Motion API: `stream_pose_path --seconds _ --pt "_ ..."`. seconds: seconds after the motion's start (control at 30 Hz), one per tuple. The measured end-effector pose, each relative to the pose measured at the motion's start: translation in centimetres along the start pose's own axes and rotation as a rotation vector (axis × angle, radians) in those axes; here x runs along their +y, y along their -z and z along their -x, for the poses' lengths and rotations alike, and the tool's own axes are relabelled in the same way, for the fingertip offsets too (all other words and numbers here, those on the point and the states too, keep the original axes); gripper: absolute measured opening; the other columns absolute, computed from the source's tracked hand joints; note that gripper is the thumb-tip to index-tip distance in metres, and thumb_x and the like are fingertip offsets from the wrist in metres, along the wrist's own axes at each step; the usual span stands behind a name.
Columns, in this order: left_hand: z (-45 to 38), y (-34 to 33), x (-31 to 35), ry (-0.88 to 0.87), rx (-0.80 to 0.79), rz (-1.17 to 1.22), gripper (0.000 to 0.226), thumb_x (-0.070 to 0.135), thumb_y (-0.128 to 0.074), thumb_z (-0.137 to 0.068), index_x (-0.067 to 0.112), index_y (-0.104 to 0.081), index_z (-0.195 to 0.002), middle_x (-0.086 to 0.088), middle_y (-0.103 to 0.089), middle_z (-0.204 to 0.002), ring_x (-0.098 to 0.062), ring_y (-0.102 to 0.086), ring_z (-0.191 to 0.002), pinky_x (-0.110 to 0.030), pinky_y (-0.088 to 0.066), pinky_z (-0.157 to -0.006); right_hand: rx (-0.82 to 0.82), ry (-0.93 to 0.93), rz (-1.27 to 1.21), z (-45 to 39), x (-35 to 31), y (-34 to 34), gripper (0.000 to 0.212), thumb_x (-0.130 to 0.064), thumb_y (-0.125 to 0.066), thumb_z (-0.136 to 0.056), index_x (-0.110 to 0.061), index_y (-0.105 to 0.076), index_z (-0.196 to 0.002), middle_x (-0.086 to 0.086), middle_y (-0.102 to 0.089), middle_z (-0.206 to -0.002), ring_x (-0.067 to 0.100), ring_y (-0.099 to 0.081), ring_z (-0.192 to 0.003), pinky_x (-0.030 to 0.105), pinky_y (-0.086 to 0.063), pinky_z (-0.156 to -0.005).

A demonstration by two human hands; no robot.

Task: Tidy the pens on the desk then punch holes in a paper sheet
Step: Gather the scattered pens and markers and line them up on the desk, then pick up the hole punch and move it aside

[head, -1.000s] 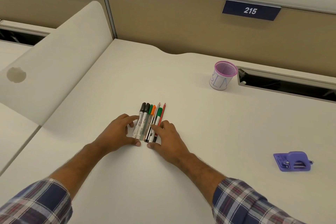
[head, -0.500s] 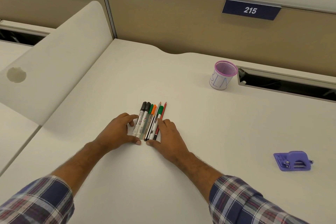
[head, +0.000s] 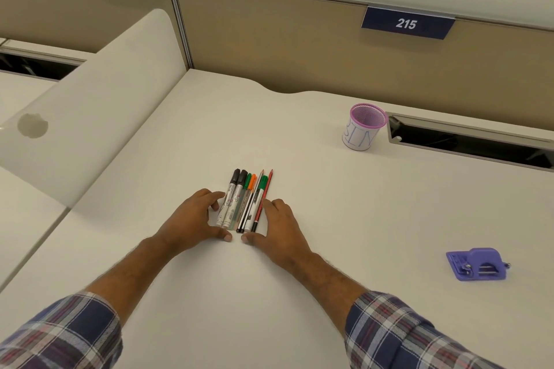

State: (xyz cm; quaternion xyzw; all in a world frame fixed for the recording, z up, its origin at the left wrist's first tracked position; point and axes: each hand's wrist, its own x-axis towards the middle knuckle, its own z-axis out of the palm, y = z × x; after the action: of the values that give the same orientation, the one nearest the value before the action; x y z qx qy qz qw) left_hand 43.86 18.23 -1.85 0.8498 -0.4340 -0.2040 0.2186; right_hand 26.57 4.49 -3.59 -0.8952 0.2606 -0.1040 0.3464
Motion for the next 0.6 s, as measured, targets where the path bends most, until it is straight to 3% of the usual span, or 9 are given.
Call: stream_pose_path --seconds 0.13,0.23,0.37,0.5,0.6 --pt "0.7 0.0 1.0 -0.009 0.084 -0.065 0.102 0.056 -0.090 -0.053 0.026 -0.048 -0.141 0.010 -0.051 -0.115 -0.009 -0.049 -0.093 -0.024 -0.043 -0.079 -0.021 -0.036 0.021 0.7 0.7 0.6 0.084 -0.055 -0.068 -0.076 -0.015 -0.035 -0.142 0.000 -0.044 -0.130 0.015 -0.039 -0.120 0.029 -0.037 -0.103" --pt "1.2 -0.3 2.2 -0.048 0.176 -0.088 0.099 0.061 -0.087 -0.054 0.026 -0.050 -0.139 0.007 -0.052 -0.120 -0.014 -0.046 -0.107 -0.030 -0.043 -0.093 -0.021 -0.082 0.041 1.6 1.5 1.4 0.090 -0.058 -0.066 -0.077 -0.014 -0.029 -0.147 0.002 -0.037 -0.144 0.019 -0.033 -0.133 0.030 -0.031 -0.108" --pt "1.9 -1.8 4.9 -0.093 0.212 -0.070 0.088 0.068 -0.075 -0.065 0.027 -0.050 -0.139 0.009 -0.050 -0.126 -0.012 -0.042 -0.113 -0.028 -0.037 -0.096 0.042 -0.133 0.029 3.5 2.6 2.8 0.086 -0.060 -0.066 -0.077 -0.017 -0.034 -0.145 -0.001 -0.042 -0.141 0.017 -0.039 -0.130 0.032 -0.039 -0.105" --pt "2.5 -4.3 8.8 -0.183 0.219 -0.026 0.071 0.060 -0.072 -0.076 0.025 -0.054 -0.136 0.007 -0.052 -0.129 -0.015 -0.045 -0.122 -0.033 -0.040 -0.103 0.111 -0.196 -0.008 5.7 3.9 4.7 0.082 -0.060 -0.066 -0.078 -0.020 -0.038 -0.144 -0.003 -0.043 -0.142 0.015 -0.041 -0.131 0.033 -0.041 -0.106" --pt "2.9 -6.2 11.5 -0.245 0.187 0.016 0.063 0.056 -0.070 -0.081 0.027 -0.054 -0.135 0.011 -0.050 -0.124 -0.010 -0.047 -0.117 -0.027 -0.042 -0.099 0.182 -0.210 -0.023 7.4 5.4 6.8 0.074 -0.054 -0.068 -0.080 -0.020 -0.042 -0.140 -0.005 -0.048 -0.134 0.012 -0.045 -0.125 0.028 -0.043 -0.100"
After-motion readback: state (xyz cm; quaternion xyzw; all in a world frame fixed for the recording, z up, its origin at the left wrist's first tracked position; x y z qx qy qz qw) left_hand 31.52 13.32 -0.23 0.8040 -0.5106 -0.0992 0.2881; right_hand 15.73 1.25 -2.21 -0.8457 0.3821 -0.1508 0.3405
